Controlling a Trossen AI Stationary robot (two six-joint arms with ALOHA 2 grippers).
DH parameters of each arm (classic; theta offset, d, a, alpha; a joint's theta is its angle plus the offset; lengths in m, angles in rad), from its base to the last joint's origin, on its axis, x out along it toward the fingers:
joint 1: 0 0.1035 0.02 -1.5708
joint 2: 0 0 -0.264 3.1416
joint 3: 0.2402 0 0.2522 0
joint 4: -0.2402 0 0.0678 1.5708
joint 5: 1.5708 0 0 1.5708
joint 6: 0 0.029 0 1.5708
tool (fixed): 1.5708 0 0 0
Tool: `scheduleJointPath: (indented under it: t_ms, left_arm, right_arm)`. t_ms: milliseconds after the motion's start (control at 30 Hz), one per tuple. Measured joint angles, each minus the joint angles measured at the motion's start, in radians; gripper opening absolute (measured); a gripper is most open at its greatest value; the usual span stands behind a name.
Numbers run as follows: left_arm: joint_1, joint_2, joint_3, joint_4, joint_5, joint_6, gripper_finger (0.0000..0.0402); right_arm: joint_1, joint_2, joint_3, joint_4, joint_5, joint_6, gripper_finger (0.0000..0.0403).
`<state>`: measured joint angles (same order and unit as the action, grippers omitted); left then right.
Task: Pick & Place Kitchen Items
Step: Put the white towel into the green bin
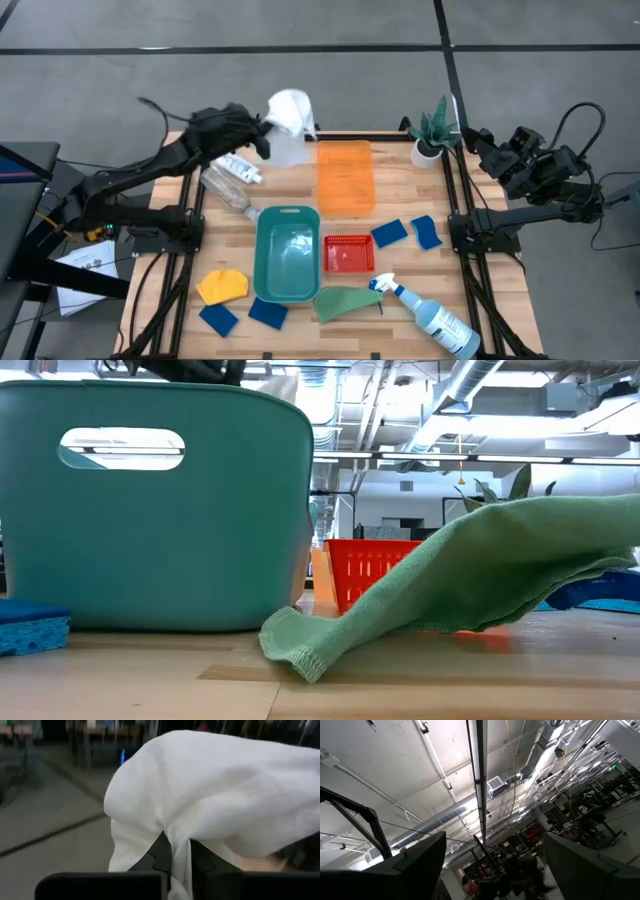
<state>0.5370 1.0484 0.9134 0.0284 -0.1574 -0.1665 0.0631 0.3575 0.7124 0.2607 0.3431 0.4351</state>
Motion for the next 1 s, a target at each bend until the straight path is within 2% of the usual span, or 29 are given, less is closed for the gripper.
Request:
scheduleJointPath:
  t_ms: [267, 467, 667, 900, 1000]
  left_arm:
    - [-0.031, -0.042, 0.001, 0.36, 0.0, -0.11, 0.0008]
    - [-0.074, 0.006, 0.001, 0.636, -0.001, -0.173, 0.0008]
    - [-0.13, 0.071, 0.002, 0.863, -0.01, -0.195, 0.0008]
    - [-0.202, 0.142, 0.103, 0.895, -0.01, -0.233, 0.0008]
    - [-0.236, 0.176, 0.172, 0.896, 0.015, -0.232, 0.0008]
  right_arm:
    - [0.0, 0.063, -0.001, -0.066, 0.015, 0.003, 0.032]
    - [-0.001, 0.159, -0.001, -0.067, 0.062, 0.015, 0.032]
    - [-0.033, 0.238, -0.001, -0.061, 0.014, 0.142, 0.0321]
    - [-0.103, 0.361, 0.001, 0.08, -0.148, 0.262, 0.0321]
    - [-0.129, 0.443, -0.001, 0.152, -0.187, 0.273, 0.0322]
